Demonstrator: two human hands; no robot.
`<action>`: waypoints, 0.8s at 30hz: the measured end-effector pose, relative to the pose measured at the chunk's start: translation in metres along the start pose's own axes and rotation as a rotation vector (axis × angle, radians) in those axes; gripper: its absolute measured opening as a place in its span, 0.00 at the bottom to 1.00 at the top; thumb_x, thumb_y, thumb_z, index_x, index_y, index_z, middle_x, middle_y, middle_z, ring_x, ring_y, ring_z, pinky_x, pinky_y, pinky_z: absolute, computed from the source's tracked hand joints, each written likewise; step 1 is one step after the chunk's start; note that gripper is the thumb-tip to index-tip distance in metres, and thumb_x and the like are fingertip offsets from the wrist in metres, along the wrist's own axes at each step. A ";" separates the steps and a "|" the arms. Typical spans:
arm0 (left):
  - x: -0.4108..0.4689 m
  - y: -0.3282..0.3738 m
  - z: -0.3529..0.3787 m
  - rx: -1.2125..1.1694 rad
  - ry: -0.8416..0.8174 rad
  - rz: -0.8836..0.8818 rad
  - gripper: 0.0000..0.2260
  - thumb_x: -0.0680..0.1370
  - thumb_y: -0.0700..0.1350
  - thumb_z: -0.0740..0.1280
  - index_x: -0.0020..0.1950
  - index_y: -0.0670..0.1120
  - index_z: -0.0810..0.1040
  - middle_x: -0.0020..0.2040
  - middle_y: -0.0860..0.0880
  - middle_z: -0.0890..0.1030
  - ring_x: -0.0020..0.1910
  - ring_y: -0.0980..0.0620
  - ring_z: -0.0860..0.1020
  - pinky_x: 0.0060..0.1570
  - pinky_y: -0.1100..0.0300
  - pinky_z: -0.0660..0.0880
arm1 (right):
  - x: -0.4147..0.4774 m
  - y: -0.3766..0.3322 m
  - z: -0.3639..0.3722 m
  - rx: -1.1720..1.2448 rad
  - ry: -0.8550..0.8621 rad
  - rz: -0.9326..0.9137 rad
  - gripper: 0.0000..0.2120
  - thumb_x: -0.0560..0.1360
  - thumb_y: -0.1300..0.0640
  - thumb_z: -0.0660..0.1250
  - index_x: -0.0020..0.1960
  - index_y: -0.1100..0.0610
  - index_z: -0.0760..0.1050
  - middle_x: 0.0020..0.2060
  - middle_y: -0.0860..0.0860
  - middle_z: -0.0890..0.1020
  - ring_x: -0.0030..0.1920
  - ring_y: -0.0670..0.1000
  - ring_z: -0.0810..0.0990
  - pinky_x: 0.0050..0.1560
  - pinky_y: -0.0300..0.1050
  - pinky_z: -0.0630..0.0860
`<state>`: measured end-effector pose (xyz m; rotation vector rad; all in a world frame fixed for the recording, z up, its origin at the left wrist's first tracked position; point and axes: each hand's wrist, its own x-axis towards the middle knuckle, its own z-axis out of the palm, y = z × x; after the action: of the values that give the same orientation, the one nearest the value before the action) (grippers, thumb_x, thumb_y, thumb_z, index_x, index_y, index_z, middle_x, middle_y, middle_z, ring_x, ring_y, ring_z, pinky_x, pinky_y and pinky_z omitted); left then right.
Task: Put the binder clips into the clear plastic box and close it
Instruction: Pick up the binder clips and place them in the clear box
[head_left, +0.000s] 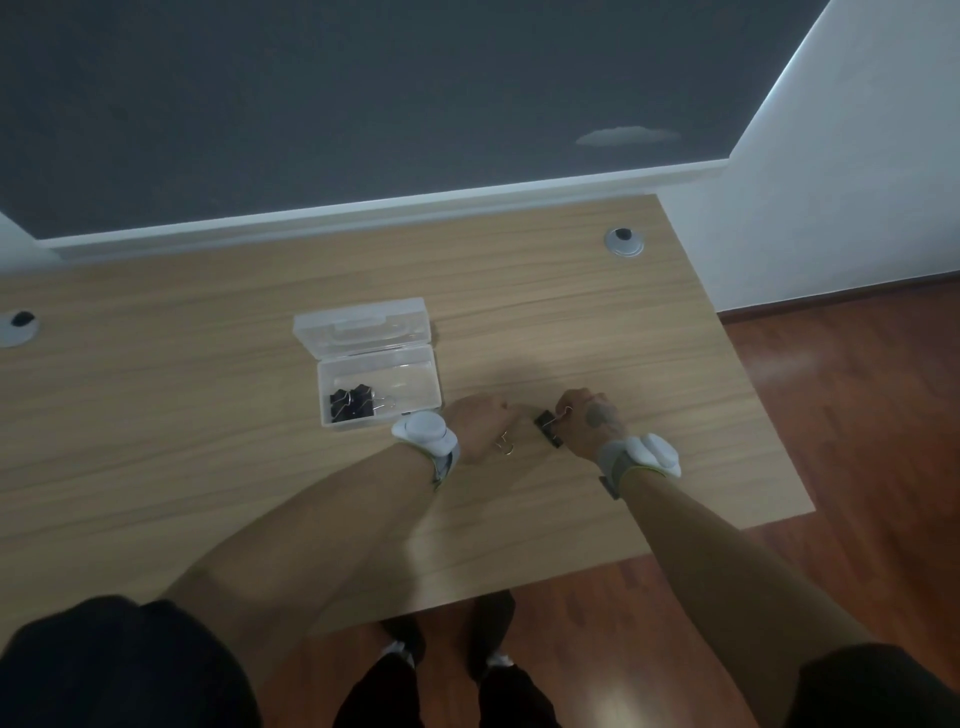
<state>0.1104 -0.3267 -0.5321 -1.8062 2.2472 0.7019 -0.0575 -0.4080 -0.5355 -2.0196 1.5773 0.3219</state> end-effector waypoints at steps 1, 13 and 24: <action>0.000 0.000 0.000 0.010 -0.003 -0.007 0.13 0.79 0.37 0.63 0.64 0.40 0.74 0.60 0.39 0.76 0.56 0.40 0.78 0.50 0.49 0.76 | -0.001 -0.001 0.001 -0.003 -0.001 0.005 0.14 0.78 0.56 0.65 0.62 0.53 0.79 0.60 0.58 0.79 0.55 0.60 0.82 0.47 0.45 0.78; -0.019 -0.016 -0.025 -0.079 0.279 -0.018 0.15 0.73 0.50 0.71 0.58 0.47 0.79 0.53 0.47 0.80 0.54 0.46 0.76 0.46 0.53 0.75 | -0.009 -0.024 -0.019 0.022 0.057 0.032 0.14 0.81 0.57 0.62 0.60 0.61 0.82 0.56 0.59 0.84 0.56 0.58 0.84 0.53 0.47 0.82; -0.086 -0.099 -0.031 -0.228 0.427 -0.277 0.13 0.69 0.50 0.75 0.51 0.48 0.79 0.50 0.49 0.80 0.50 0.44 0.79 0.44 0.52 0.77 | -0.011 -0.107 -0.020 0.220 0.133 -0.119 0.12 0.78 0.56 0.64 0.50 0.60 0.85 0.47 0.60 0.86 0.46 0.59 0.85 0.44 0.45 0.81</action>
<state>0.2309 -0.2804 -0.4939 -2.5233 2.1478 0.5816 0.0379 -0.3935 -0.4845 -1.9848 1.4902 -0.0315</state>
